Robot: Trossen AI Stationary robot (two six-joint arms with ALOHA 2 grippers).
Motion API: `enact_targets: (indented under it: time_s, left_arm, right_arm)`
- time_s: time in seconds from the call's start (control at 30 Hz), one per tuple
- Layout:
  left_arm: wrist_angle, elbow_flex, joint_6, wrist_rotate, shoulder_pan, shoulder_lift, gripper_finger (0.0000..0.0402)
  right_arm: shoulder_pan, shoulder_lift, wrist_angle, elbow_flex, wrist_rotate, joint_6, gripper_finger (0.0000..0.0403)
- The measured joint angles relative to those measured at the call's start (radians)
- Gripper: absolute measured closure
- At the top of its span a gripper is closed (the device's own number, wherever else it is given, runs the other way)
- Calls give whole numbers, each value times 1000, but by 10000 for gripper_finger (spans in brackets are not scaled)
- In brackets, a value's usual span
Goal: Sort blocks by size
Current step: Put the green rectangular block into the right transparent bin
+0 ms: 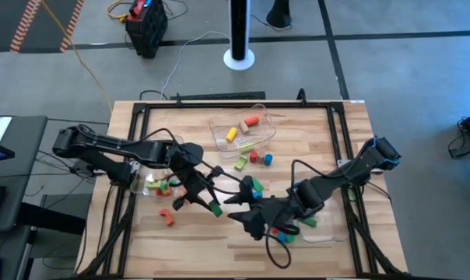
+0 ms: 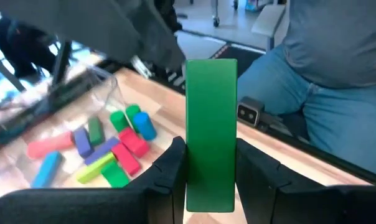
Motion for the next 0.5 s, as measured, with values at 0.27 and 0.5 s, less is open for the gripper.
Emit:
enact_targets:
  time_s: [0.27,0.5]
  left_arm:
    - [24,-1,-8,10,0,16,302]
    - [60,-1,-14,11,0,16,302]
  right_arm:
    - [-32,0,28,0,-148,6,159]
    - [-44,0,34,0,-205,10,159]
